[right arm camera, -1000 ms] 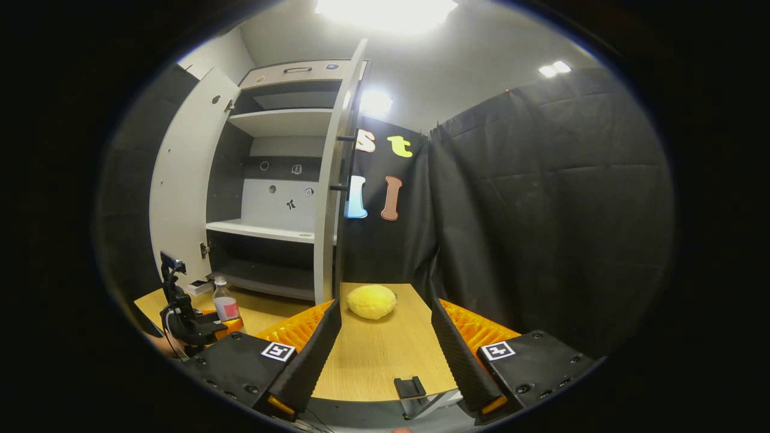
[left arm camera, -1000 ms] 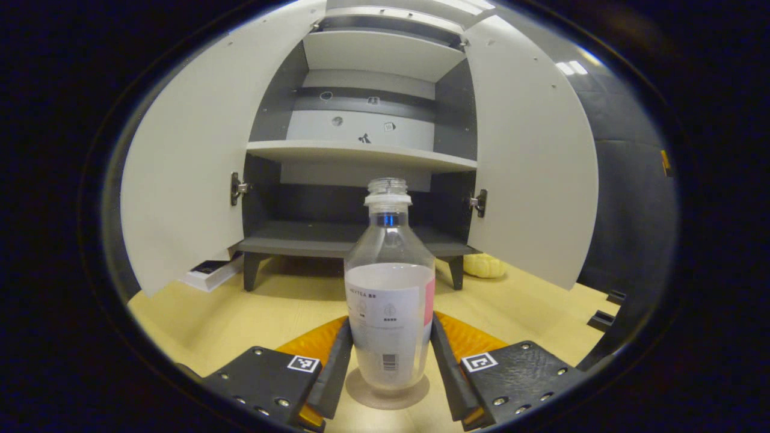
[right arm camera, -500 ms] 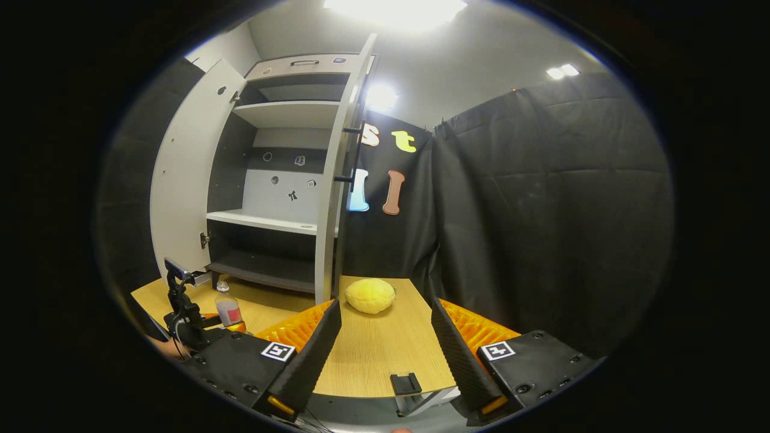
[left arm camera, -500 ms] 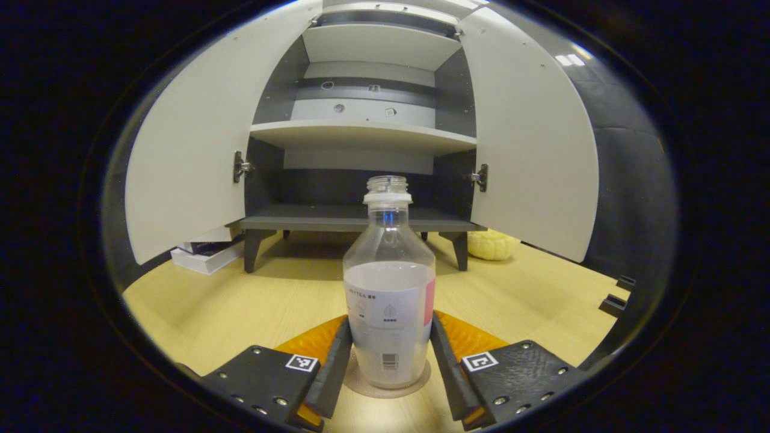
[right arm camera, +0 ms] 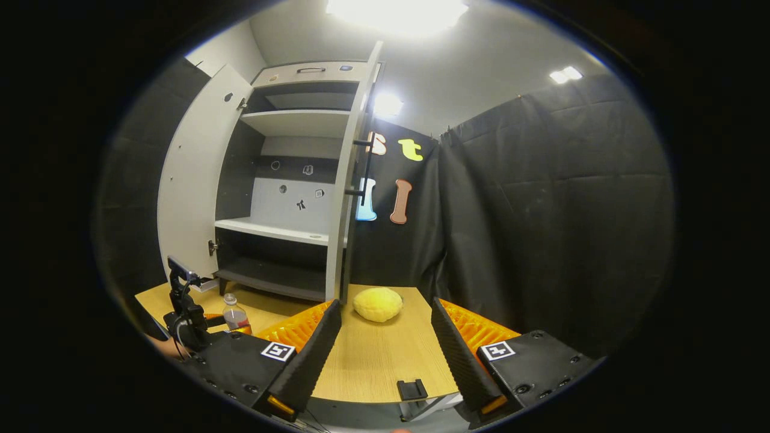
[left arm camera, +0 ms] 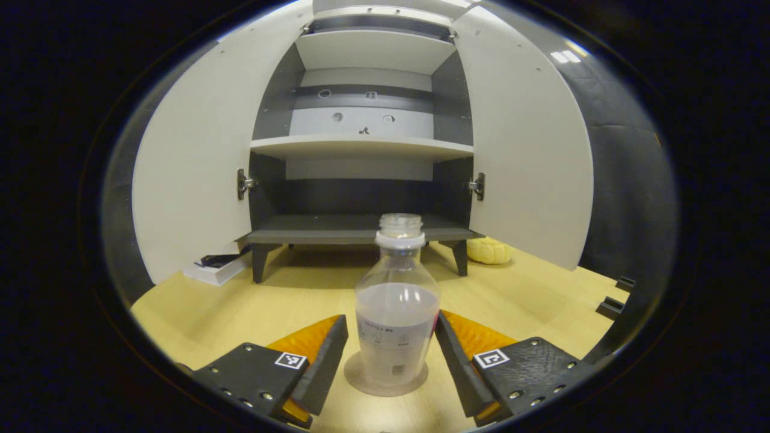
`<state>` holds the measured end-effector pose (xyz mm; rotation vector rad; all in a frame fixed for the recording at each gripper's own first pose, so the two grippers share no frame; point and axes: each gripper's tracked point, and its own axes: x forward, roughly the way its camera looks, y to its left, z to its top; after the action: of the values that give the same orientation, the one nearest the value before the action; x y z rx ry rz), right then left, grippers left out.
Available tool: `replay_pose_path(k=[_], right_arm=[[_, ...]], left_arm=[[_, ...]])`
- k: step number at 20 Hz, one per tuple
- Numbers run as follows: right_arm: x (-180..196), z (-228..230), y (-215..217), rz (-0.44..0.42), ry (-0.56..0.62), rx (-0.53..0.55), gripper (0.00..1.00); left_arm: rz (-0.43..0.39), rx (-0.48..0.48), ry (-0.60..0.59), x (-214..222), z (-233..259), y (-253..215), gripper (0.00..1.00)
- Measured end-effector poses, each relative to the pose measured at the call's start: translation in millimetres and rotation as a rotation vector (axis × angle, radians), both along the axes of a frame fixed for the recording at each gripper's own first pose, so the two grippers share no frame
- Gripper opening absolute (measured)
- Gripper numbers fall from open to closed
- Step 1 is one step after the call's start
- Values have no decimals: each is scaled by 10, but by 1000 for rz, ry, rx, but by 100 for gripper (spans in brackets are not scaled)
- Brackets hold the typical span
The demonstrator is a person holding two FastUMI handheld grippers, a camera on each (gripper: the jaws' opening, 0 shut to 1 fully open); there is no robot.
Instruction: Grasp the bottle in the cabinet with the left hand and place it on the coaster, then close the right door with the right hand and the left door with the left hand.
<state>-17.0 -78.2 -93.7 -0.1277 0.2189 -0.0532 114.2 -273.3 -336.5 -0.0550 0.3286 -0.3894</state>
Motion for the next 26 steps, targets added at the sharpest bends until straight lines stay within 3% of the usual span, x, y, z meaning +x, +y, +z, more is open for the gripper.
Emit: replay_pose_path(k=[1, 2, 5, 12, 19, 25, 26], right_arm=[[14, 33, 5, 2, -10, 7, 93], [22, 75, 3, 2, -23, 16, 92], [64, 167, -1, -1, -58, 49, 96], [310, 468, -65, 0, -128, 113, 96], [794, 731, -137, -43, -156, 140, 96], [1202, 981, -126, -144, -178, 135, 96], [1260, 1062, -136, -167, -203, 128, 92]], left_arm=[[-3, 4, -3, -8, 68, 5, 92], [-8, 7, -8, -26, 127, 3, 85], [-8, 14, -30, -65, 404, 52, 85], [65, -45, -96, -267, 1653, 400, 85], [208, -40, -189, -312, 2723, 1331, 85], [301, 11, -280, -217, 3229, 2115, 84], [311, 4, -283, -211, 3267, 2230, 84]])
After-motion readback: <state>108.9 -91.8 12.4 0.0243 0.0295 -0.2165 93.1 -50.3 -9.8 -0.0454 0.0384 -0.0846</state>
